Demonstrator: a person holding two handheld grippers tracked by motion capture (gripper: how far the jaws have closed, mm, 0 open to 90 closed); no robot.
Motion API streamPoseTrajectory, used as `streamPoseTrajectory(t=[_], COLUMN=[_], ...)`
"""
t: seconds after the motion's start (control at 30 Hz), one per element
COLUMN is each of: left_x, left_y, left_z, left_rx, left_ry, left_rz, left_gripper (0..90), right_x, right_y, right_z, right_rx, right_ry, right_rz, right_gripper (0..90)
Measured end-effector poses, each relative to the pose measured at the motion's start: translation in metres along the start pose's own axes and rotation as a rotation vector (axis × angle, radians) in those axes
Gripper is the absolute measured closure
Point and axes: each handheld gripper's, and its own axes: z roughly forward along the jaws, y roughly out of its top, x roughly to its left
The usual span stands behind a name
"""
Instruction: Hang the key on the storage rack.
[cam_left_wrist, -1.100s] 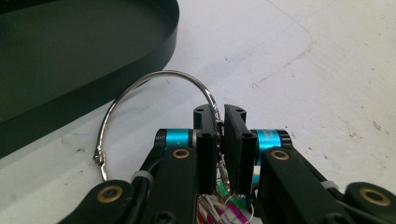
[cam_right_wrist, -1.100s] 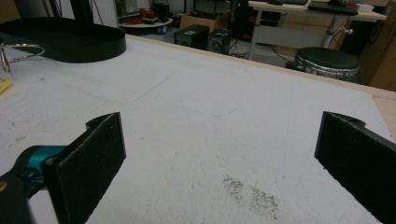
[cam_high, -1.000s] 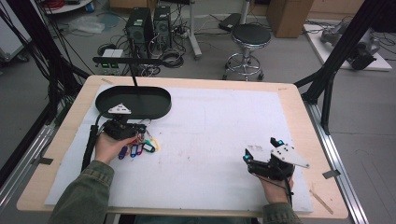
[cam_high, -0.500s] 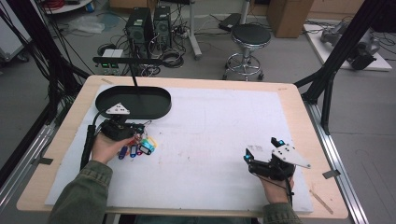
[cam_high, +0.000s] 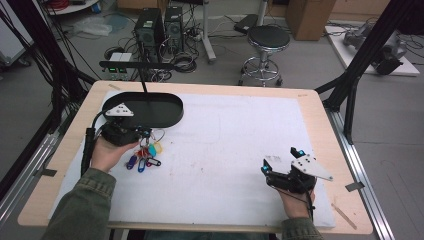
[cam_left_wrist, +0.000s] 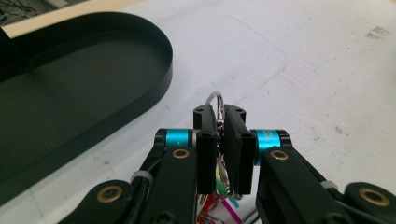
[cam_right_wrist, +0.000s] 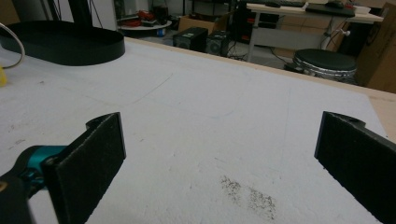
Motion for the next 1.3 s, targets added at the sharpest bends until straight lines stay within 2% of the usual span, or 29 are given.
streamPoseTrajectory(t=[0.1,0.27,0.4,0.53,0.8,1.17,1.3], left_x=[0.001,0.002,0.002,0.002,0.006,0.013,0.017], left_y=[0.005,0.013,0.019,0.026,0.039,0.065,0.075], left_z=[-0.003,-0.010,-0.015,-0.023,-0.038,-0.051,-0.056], left_rx=[0.009,-0.016,-0.012,-0.032,-0.062,-0.064,-0.071], left_ry=[0.009,0.025,0.031,0.039,0.043,0.045,0.045], left_rz=[0.018,0.020,0.037,0.047,0.047,0.078,0.078], left_gripper=[83.4,83.3,83.3,83.3,83.3,83.3,83.3], right_x=[0.000,0.000,0.000,0.000,0.000,0.000,0.000], right_y=[0.000,0.000,0.000,0.000,0.000,0.000,0.000], right_z=[0.000,-0.001,-0.001,-0.001,-0.001,-0.001,-0.001], right_rx=[0.000,0.000,0.000,0.002,0.001,0.002,0.000], right_ry=[-0.001,-0.002,-0.005,-0.004,-0.007,-0.009,-0.009], right_rz=[-0.002,0.000,-0.002,-0.003,-0.008,-0.008,-0.008], right_gripper=[0.8,0.8,0.8,0.8,0.8,0.8,0.8])
